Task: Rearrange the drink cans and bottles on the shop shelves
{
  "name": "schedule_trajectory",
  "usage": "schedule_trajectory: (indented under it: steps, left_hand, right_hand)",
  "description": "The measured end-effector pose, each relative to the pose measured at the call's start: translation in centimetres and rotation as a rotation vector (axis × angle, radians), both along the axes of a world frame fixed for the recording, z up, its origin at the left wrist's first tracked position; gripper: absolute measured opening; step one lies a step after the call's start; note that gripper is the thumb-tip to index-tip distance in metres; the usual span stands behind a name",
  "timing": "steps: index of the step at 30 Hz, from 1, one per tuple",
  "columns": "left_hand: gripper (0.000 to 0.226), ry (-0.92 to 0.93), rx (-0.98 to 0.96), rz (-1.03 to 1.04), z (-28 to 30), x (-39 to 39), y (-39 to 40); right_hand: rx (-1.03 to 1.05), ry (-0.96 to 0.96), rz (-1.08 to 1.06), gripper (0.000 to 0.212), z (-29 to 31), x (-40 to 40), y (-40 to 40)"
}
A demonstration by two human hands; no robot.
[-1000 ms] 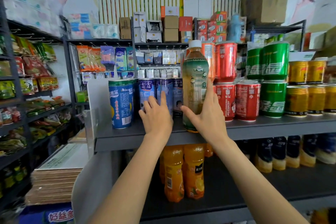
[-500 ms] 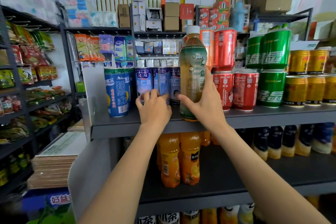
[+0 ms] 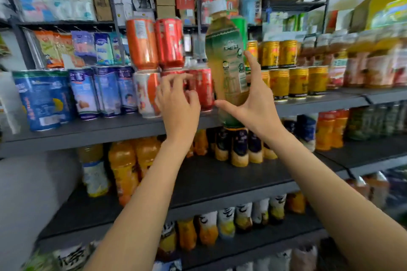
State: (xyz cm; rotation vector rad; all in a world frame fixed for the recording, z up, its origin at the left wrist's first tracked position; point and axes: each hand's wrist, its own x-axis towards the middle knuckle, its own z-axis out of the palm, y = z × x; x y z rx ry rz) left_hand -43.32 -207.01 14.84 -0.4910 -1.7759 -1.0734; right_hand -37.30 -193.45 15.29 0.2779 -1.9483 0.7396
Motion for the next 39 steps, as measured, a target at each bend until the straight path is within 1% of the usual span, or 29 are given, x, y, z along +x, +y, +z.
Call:
schedule_trajectory:
  steps: [2,3,4,6,8,11,14,17,19,22,24,26,29,33,35,37,39]
  left_hand:
    - [0.029,0.044,0.019,-0.117,-0.2,2.5,6.4]
    - [0.029,0.047,0.018,-0.168,-0.5,3.2,8.4]
    - [0.029,0.044,0.013,-0.228,-1.0,4.6,12.3]
    - [0.029,0.019,-0.022,-0.32,-2.2,6.7,19.0]
    - [0.028,-0.05,-0.055,-0.401,-4.0,9.0,26.3]
    - [0.03,-0.109,-0.138,-0.472,-6.8,11.1,34.9]
    - [0.03,-0.172,-0.214,-0.523,-9.5,12.1,42.0]
    - [0.03,-0.18,-0.265,-0.58,-11.3,12.0,48.6]
    - [0.031,-0.188,-0.285,-0.608,-12.3,11.1,53.0]
    - [0.032,-0.229,-0.31,-0.582,-14.8,8.5,59.7]
    - [0.034,-0.312,-0.348,-0.533,-16.7,6.6,63.4]
    - [0.036,-0.44,-0.432,-0.46,-18.5,5.2,66.2]
    - [0.038,-0.598,-0.532,-0.363,-20.0,3.5,68.7]
    - [0.033,-0.667,-0.689,-0.257,-20.6,1.1,70.5]
    - [0.03,-0.736,-0.755,-0.233,-21.0,0.6,71.4]
    - [0.03,-0.806,-0.775,-0.196,-21.5,0.6,72.3]
    - [0.034,-0.833,-0.795,-0.128,-22.0,0.9,73.3]
  right_hand:
    - [0.013,-0.004,-0.049,0.104,-0.4,3.1,6.3]
    - [0.002,-0.018,-0.064,0.104,-0.6,4.1,8.3]
    - [-0.004,-0.038,-0.097,0.105,-0.9,6.1,12.2]
    - [-0.024,-0.105,-0.157,0.107,-1.8,9.3,18.9]
    - [-0.063,-0.198,-0.237,0.107,-3.0,12.9,26.3]
    - [-0.16,-0.279,-0.346,0.103,-5.3,17.5,35.7]
    - [-0.214,-0.314,-0.455,0.097,-8.3,21.3,43.7]
    - [-0.286,-0.327,-0.556,0.093,-11.4,23.5,50.5]
    - [-0.322,-0.328,-0.574,0.09,-13.0,23.8,54.8]
    - [-0.312,-0.336,-0.575,0.09,-15.3,22.7,61.4]
    - [-0.302,-0.335,-0.573,0.088,-16.2,21.0,65.5]
    - [-0.278,-0.367,-0.551,0.088,-16.8,18.9,68.8]
    - [-0.247,-0.386,-0.506,0.088,-17.3,15.5,72.9]
    - [-0.222,-0.396,-0.356,0.089,-17.3,9.1,76.6]
    - [-0.214,-0.402,-0.286,0.091,-17.8,5.8,77.7]
    - [-0.249,-0.427,-0.221,0.091,-18.6,2.9,78.7]
    - [-0.297,-0.454,-0.183,0.089,-19.5,0.4,79.8]
